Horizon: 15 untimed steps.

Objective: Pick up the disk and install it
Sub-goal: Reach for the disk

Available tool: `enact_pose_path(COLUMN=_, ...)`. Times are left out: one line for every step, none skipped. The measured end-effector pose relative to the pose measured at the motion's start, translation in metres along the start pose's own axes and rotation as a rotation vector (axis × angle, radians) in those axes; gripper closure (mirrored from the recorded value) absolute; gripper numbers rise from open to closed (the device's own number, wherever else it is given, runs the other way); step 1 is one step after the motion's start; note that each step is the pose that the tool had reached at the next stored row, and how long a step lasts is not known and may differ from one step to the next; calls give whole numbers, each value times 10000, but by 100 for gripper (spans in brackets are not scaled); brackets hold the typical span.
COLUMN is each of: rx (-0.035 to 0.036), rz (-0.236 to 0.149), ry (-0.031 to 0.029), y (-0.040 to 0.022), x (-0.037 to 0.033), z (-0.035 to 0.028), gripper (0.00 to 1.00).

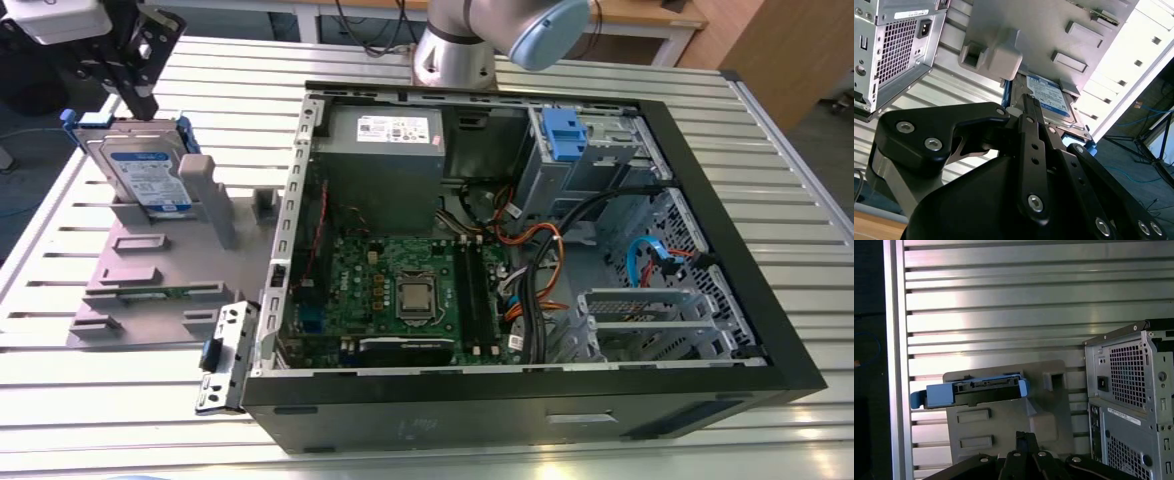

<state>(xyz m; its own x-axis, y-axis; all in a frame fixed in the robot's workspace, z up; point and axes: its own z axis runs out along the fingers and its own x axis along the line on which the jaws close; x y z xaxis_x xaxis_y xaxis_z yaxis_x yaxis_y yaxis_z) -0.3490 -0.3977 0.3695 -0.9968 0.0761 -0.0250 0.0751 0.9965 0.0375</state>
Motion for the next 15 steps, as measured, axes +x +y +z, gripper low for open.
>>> enact_pose_path(rx=0, rz=0, ry=0, y=0, x=11, z=2, gripper=89)
enact_pose_path(rx=0, rz=0, ry=0, y=-1, x=24, z=3, gripper=89)
enact_pose_path(rx=0, rz=0, ry=0, y=-1, x=37, z=4, gripper=89)
enact_pose_path(rx=1, rz=0, ry=1, y=-1, x=49, z=4, gripper=89)
enact_pose_path(rx=1, rz=-1, ry=0, y=-1, x=60, z=5, gripper=89)
enact_pose_path(rx=0, rz=0, ry=0, y=-1, x=70, z=6, gripper=89)
enact_pose_path(rx=1, rz=-1, ry=1, y=-1, x=79, z=5, gripper=89)
enact_pose_path(rx=0, rz=0, ry=0, y=-2, x=86, z=7, gripper=89)
enact_pose_path(rx=0, rz=0, ry=-1, y=-2, x=91, z=8, gripper=89)
enact_pose_path(rx=0, rz=-1, ry=0, y=-2, x=96, z=8, gripper=89)
enact_pose_path(rx=0, rz=-1, ry=0, y=-3, x=100, z=9, gripper=89)
enact_pose_path(rx=0, rz=0, ry=0, y=-3, x=105, z=10, gripper=89)
enact_pose_path(rx=0, rz=-1, ry=-1, y=-3, x=109, z=11, gripper=89)
enact_pose_path(rx=0, rz=-1, ry=-1, y=-3, x=112, z=12, gripper=89)
enact_pose_path(rx=0, rz=-1, ry=0, y=-4, x=116, z=12, gripper=89)
